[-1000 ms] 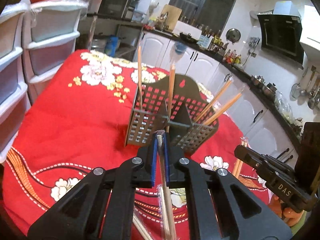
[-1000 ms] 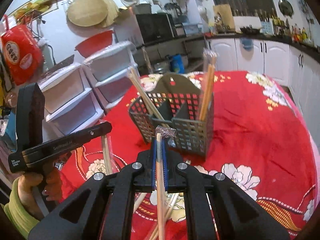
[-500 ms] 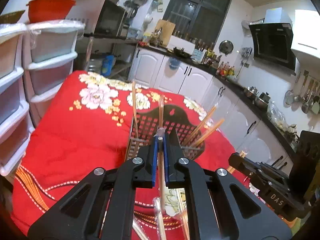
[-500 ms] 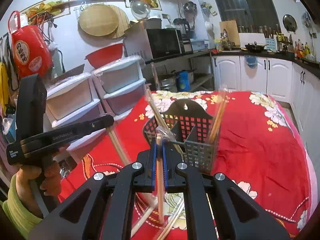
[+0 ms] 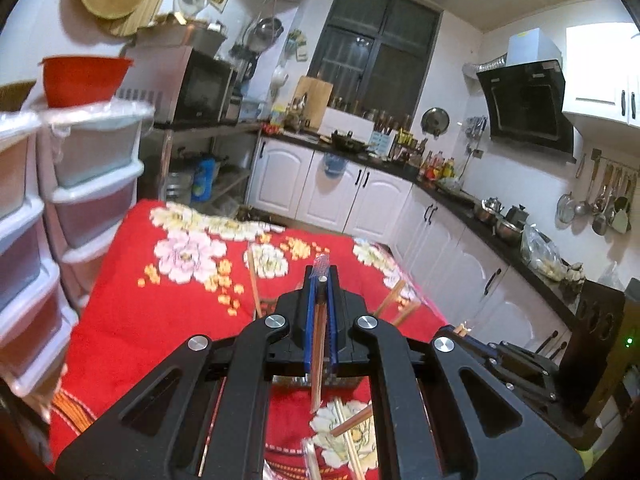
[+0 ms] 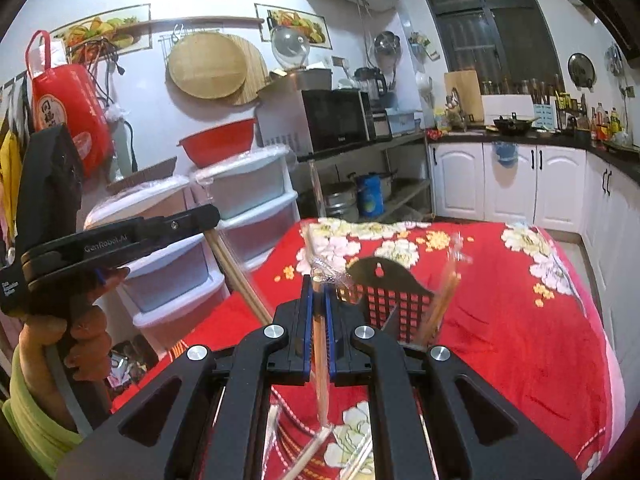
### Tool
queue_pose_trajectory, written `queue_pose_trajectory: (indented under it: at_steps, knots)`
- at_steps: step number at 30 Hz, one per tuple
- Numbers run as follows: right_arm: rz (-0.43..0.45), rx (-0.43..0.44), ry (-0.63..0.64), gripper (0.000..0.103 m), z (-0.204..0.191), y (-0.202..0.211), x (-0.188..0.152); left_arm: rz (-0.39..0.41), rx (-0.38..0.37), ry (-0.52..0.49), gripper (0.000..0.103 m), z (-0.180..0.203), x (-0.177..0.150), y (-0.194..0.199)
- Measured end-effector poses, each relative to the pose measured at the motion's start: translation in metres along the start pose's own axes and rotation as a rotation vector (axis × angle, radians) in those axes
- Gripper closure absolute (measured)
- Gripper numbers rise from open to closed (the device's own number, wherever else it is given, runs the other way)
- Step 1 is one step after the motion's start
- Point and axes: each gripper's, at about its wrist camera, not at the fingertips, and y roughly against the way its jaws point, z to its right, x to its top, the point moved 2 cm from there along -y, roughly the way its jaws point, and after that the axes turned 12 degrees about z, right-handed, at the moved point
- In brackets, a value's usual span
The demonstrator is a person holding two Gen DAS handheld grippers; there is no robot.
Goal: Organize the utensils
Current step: 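Lift both held chopstick pairs up over the grey caddy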
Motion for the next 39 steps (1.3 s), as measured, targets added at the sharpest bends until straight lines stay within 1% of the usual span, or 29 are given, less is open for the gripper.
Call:
queue_pose_trajectory:
  at_steps: [9, 18, 27, 39]
  knots:
    - [0.077, 0.015, 0.028, 0.098, -0.004, -0.004, 0.035, 0.084, 0.002, -0.043, 0.102, 0.012, 0.039, 0.003]
    - [0.152, -0.002, 0.075, 0.098, -0.005, -0.009, 0.062, 0.115, 0.035, -0.078, 0.102, 0.016, 0.054, -0.008]
    - [0.189, -0.012, 0.053, 0.098, 0.011, -0.022, 0.076, 0.152, 0.098, -0.130, 0.102, 0.020, 0.051, -0.024]
    - [0.202, -0.010, 0.007, 0.098, 0.033, -0.051, 0.075, 0.140, 0.148, -0.176, 0.102, 0.020, 0.031, -0.060]
